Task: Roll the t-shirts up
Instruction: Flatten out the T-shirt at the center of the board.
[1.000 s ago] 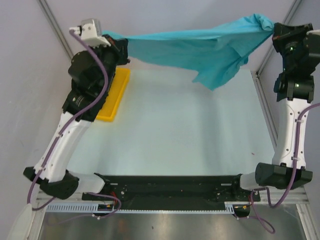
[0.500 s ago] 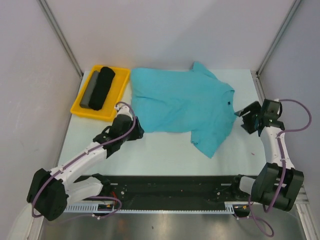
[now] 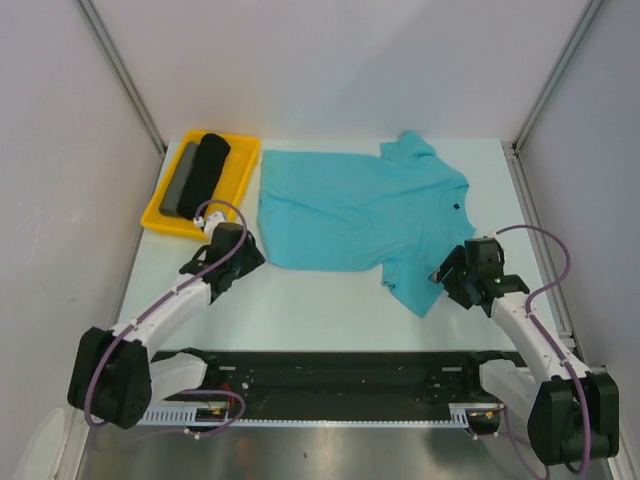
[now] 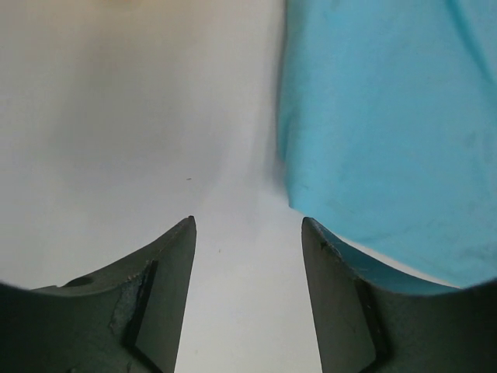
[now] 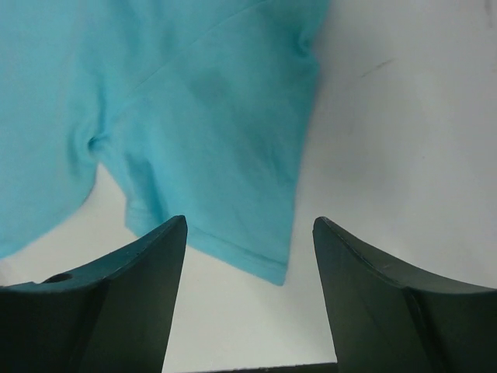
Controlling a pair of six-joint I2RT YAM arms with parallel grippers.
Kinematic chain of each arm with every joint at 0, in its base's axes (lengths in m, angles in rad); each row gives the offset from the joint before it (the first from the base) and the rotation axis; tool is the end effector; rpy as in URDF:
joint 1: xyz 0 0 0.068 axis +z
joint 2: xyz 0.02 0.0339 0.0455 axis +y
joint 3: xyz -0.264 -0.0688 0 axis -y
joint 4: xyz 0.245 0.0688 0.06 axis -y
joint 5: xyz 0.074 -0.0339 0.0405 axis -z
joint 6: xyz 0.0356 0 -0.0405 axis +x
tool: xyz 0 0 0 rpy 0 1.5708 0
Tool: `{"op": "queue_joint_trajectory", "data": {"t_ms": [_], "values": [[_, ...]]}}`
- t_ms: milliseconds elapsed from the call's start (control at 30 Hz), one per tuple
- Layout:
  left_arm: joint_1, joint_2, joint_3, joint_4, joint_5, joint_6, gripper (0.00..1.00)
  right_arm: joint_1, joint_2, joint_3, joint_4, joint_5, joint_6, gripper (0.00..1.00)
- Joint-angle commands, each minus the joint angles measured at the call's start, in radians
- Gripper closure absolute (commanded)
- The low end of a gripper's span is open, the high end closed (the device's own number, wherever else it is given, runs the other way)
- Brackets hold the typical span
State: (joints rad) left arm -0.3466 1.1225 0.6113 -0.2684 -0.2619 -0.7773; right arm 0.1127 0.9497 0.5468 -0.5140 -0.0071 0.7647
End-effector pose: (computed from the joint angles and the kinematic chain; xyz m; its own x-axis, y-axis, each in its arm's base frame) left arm 0.2154 -0.0680 0.2077 -0.5800 -0.5108 -0.6346 -0.3533 0.8596 -0.3691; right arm 0.1808 0.0207 0.2003 -0.6499 0.6232 -0.4350 0.4618 0.7784 0.4252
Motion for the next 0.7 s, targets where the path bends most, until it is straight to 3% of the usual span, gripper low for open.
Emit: {"op": "queue_joint_trajectory", "data": {"t_ms": [0,233,367,467,500,533,600,667], "values": [[0.018,0.1,0.061,0.056,-0.014,-0.045,0.39,0.008,0.067,-0.01,0.084,0.136,0.05,0.29],[0.02,0.255,0.111,0.198,0.032,-0.03,0.39,-0.013,0.23,-0.011,0.235,0.162,0.044,0.32],[0.017,0.339,0.175,0.172,0.023,-0.017,0.45,-0.033,0.282,-0.01,0.292,0.16,0.027,0.43],[0.005,0.405,0.235,0.134,-0.022,0.002,0.59,-0.041,0.311,-0.004,0.333,0.151,0.018,0.53],[-0.009,0.419,0.257,0.118,-0.042,0.013,0.69,-0.042,0.32,-0.001,0.339,0.138,0.016,0.58],[-0.017,0.433,0.307,0.095,-0.065,0.025,0.74,-0.042,0.327,0.01,0.344,0.133,0.007,0.7],[-0.04,0.47,0.361,0.022,-0.129,0.068,0.88,-0.041,0.34,0.027,0.341,0.13,-0.007,0.82],[-0.057,0.5,0.432,-0.052,-0.178,0.11,0.92,-0.048,0.345,0.057,0.327,0.128,-0.028,0.89]]}}
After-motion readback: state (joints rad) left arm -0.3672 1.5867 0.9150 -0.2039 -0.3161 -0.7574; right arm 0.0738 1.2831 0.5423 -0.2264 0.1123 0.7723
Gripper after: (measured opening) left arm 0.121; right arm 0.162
